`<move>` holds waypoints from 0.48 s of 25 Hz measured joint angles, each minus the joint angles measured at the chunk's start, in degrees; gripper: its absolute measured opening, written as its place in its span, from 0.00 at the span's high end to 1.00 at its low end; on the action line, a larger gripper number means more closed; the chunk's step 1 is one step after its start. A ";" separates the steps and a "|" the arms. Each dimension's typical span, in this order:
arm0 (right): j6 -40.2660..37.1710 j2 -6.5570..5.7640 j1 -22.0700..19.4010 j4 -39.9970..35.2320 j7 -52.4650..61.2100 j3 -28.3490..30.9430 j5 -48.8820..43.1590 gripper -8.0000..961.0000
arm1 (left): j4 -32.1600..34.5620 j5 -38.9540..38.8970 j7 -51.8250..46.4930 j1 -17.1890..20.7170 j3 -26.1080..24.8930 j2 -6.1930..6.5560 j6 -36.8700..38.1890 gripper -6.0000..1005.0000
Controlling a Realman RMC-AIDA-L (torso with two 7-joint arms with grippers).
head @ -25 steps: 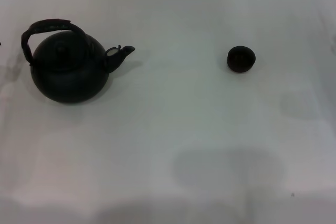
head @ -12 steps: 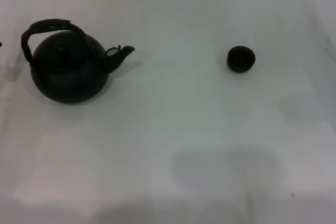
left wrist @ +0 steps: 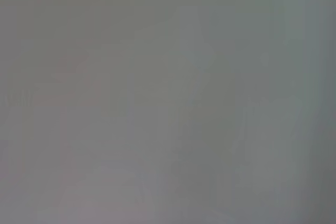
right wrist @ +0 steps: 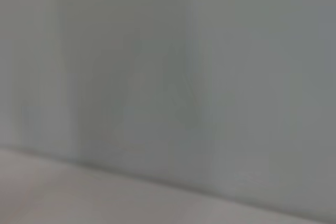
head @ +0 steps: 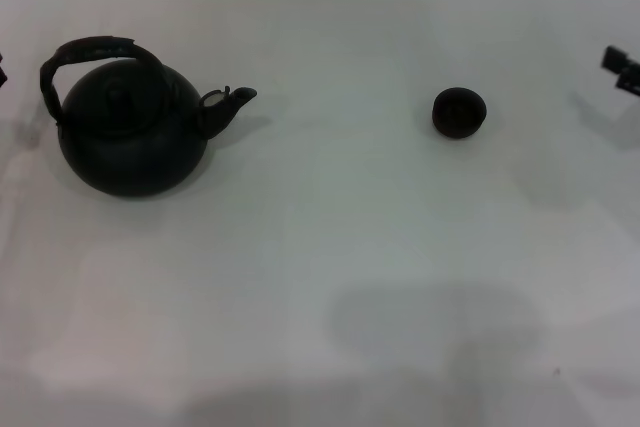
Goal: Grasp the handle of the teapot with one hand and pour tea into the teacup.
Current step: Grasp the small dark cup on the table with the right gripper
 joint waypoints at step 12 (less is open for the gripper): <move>0.02 1.21 5.05 -14.16 17.08 -28.63 0.01 0.12 | 0.00 0.75 0.00 -0.49 0.00 0.00 1.11 0.12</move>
